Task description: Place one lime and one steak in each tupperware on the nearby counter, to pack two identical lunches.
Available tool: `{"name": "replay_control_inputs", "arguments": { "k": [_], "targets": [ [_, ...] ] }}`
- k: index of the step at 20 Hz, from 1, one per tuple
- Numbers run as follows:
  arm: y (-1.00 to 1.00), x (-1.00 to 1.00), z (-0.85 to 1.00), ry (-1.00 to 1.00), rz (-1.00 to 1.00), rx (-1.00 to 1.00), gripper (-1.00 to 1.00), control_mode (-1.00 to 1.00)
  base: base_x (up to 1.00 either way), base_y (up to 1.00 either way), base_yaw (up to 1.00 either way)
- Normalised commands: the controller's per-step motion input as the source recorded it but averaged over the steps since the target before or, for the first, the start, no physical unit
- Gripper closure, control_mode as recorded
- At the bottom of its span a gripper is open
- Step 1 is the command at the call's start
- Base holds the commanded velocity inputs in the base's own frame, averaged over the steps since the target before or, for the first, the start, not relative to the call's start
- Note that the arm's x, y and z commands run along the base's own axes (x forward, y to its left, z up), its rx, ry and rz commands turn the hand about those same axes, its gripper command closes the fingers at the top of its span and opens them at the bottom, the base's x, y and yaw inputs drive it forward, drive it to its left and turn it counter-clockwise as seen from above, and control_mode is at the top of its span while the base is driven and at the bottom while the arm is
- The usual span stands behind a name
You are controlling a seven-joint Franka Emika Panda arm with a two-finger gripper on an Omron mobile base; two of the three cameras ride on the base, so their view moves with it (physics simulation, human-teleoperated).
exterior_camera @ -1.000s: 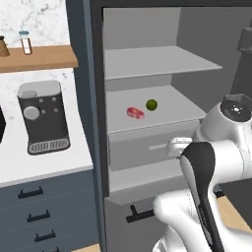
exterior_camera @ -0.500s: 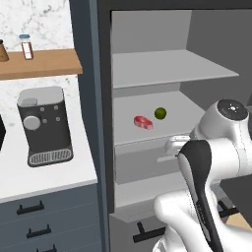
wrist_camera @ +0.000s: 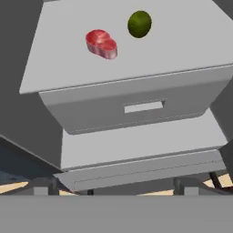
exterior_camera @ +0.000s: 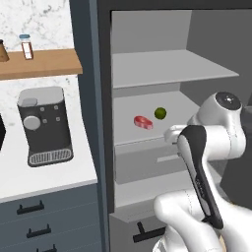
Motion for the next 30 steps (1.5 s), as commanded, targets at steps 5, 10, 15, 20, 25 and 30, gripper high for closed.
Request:
{"name": "replay_control_inputs", "arguments": {
  "k": [5, 10, 15, 20, 25, 30],
  "targets": [
    [0.0, 0.84, -0.32, 0.0, 0.07, 0.0, -1.0, -1.0, 0.0, 0.0, 0.0],
    [0.0, 0.78, -0.23, 0.0, 0.09, 0.0, -1.0, -1.0, 0.0, 0.0, 0.0],
    [0.0, 0.71, -0.1, 0.04, 0.07, 0.0, -1.0, -1.0, 0.0, 0.0, 0.0],
    [0.0, 0.63, -0.12, 0.03, 0.06, 0.0, -1.0, -1.0, 0.0, 0.0, 0.0],
    [0.03, 0.59, -0.18, 0.03, 0.06, -0.02, -1.0, -1.0, 0.0, 0.0, 0.0],
    [0.1, 0.54, -0.26, 0.0, 0.06, -0.06, -1.0, -1.0, 0.0, 0.0, 0.0]
  ]
}}
